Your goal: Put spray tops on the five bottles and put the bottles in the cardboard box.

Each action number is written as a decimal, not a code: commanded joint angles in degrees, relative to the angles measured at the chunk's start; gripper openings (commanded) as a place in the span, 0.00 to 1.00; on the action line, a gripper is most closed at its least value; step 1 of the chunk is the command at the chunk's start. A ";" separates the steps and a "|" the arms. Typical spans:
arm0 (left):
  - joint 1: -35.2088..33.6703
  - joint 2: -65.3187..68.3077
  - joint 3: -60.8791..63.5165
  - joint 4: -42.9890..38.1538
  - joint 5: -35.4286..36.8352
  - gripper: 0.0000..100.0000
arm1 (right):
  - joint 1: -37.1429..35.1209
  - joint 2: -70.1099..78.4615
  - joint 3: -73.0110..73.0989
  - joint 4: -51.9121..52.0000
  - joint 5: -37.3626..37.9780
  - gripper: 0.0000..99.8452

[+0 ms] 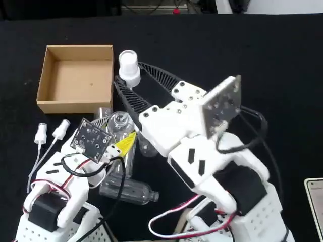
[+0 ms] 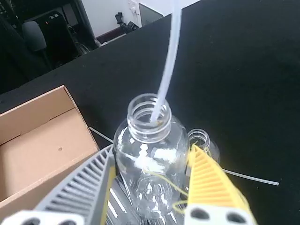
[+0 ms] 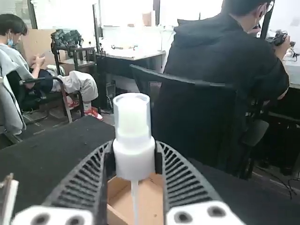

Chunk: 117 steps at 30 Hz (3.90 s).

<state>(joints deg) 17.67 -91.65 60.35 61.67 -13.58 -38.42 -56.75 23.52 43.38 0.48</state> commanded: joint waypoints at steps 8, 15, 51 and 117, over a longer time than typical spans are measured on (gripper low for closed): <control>0.92 -0.53 -0.57 -1.14 0.18 0.11 | -6.59 -1.54 0.66 0.53 0.09 0.01; 0.57 -0.53 -0.57 -1.14 0.26 0.11 | -6.86 -1.54 4.70 0.53 0.09 0.01; 1.01 -0.53 -1.19 -1.23 0.35 0.11 | -6.77 -13.58 28.09 -5.89 0.44 0.01; -23.08 8.35 -19.65 -3.96 0.35 0.11 | 24.18 -10.86 2.33 21.27 8.18 0.13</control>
<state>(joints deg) -4.48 -89.10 45.41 59.12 -13.58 -14.95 -70.11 26.68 62.81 8.40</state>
